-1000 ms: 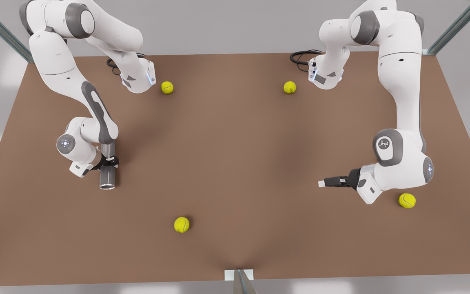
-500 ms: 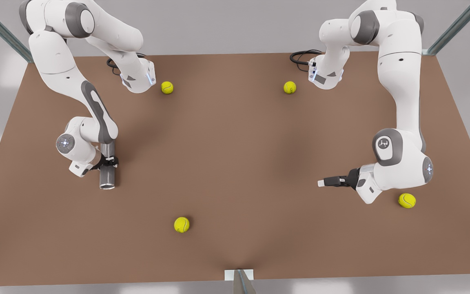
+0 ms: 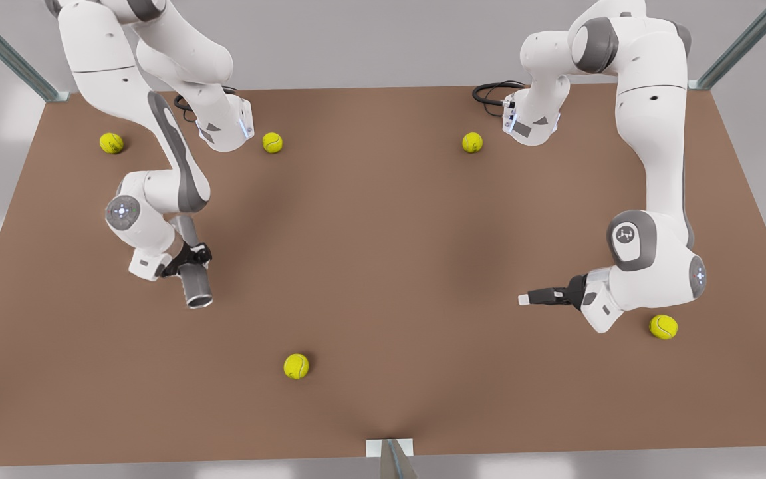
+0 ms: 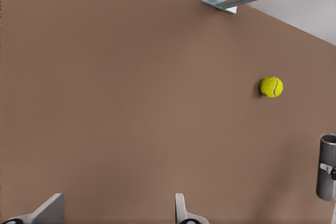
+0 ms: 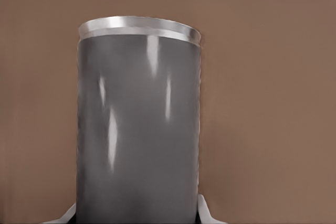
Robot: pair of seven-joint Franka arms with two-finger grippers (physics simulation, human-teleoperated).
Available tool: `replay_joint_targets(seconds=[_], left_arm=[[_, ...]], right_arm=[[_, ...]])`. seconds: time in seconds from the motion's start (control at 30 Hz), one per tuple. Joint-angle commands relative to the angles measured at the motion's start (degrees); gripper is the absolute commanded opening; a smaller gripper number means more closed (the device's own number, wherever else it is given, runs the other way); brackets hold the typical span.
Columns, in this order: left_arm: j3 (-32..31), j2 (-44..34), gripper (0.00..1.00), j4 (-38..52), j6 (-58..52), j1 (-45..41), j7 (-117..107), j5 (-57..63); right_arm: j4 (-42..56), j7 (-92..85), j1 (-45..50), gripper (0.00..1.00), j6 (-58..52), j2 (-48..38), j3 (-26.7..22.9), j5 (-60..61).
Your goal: Put the tennis tube upright
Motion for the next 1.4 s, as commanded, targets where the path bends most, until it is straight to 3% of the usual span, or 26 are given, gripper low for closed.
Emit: replay_joint_targets(seconds=[0.0,0.2,0.43,0.53,0.67,0.77,0.83,0.93,1.03,1.1,1.17,1.37], left_arm=[[0.0,-0.1,1.00,0.0,0.0,0.0,-0.1,0.0],[0.0,0.3,1.00,0.0,0.3,-0.1,-0.1,-0.1],[-0.1,0.5,1.00,-0.1,0.0,0.0,-0.1,-0.1],[-0.1,1.0,1.00,0.0,0.3,-0.1,0.0,-0.2],[-0.1,1.1,1.00,0.0,0.3,0.0,0.0,-0.4],[-0.1,1.2,1.00,0.0,0.1,0.0,0.1,-0.4],[-0.2,1.1,1.00,0.0,-0.1,-0.1,0.0,-0.4],[-2.0,0.7,1.00,-1.0,0.1,-0.3,-0.9,-1.8],[-2.9,-0.9,1.00,-4.4,0.4,0.7,-1.1,-7.3],[-3.9,-5.6,1.00,-12.4,7.6,-0.3,-1.1,-11.2],[-4.0,-5.7,1.00,-12.5,6.6,-0.3,-1.1,-11.2],[-4.2,-5.3,1.00,-12.4,6.1,-0.6,-0.4,-10.5]], right_arm=[[0.1,0.2,-0.1,0.78,-0.1,-0.2,1.0,-0.5],[2.4,0.9,1.7,0.78,0.3,0.3,12.6,-0.5],[9.2,-2.1,16.4,0.78,0.1,5.0,13.0,-1.5],[10.8,-18.2,17.7,0.79,0.5,5.7,13.0,-1.5],[18.7,-31.5,19.9,0.79,1.1,12.7,12.6,-5.0],[25.6,-34.7,22.2,0.79,2.7,19.7,11.3,-10.7],[28.2,-34.8,28.3,0.79,2.8,21.7,6.2,-10.9],[29.4,-34.4,32.5,0.79,3.6,23.6,3.3,-10.5],[29.9,-33.0,36.5,0.79,4.9,25.0,1.0,-10.3],[32.2,-27.4,43.2,0.79,2.9,26.1,-4.6,-7.7],[35.9,-23.8,47.3,0.79,1.3,28.4,-7.5,-6.9],[43.2,-23.1,52.1,0.79,1.2,33.6,-10.2,-5.6]])
